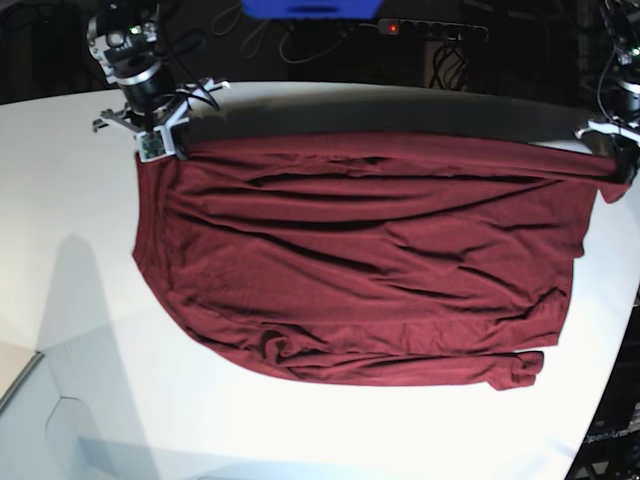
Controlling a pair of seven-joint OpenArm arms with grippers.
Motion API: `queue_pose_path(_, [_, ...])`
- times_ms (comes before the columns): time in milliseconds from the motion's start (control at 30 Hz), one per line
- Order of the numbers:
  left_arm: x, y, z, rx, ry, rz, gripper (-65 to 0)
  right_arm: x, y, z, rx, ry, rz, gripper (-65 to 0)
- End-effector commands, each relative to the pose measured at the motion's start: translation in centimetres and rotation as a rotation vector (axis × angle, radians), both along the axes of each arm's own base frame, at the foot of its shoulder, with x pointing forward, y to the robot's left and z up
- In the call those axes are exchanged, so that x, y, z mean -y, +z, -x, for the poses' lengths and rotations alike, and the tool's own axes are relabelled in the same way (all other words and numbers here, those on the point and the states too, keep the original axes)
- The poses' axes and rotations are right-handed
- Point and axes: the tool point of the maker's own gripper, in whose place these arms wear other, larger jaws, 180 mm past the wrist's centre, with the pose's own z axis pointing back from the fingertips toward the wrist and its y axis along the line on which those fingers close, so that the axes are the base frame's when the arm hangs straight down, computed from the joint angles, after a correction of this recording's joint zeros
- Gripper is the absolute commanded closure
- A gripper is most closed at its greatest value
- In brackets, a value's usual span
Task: Layout the t-shirt on the table in an organized manner, then fold the t-shirt properly
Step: 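Lift the collar edge with both grippers and pull it taut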
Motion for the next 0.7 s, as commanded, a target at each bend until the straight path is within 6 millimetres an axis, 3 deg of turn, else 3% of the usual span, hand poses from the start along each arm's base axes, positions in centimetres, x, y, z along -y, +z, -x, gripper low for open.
queue_pose_path(0, [-0.5, 1.8, -1.0, 0.058, -0.006, -0.030, -0.2, 0.0, 1.3, -0.9, 0.057, 0.004, -0.005, 0.0])
queue_pose_path(367, [-0.4, 1.2, -3.8, -0.017, 0.016, 0.032, -0.2, -0.1, 3.1, -4.2, 0.138, 0.006, -0.005, 0.0])
queue_pose_path(667, [-0.8, 0.3, -5.1, -0.064, 0.036, 0.077, -0.2, 0.1, 1.9, -6.7, 0.138, 0.000, -0.018, 0.0])
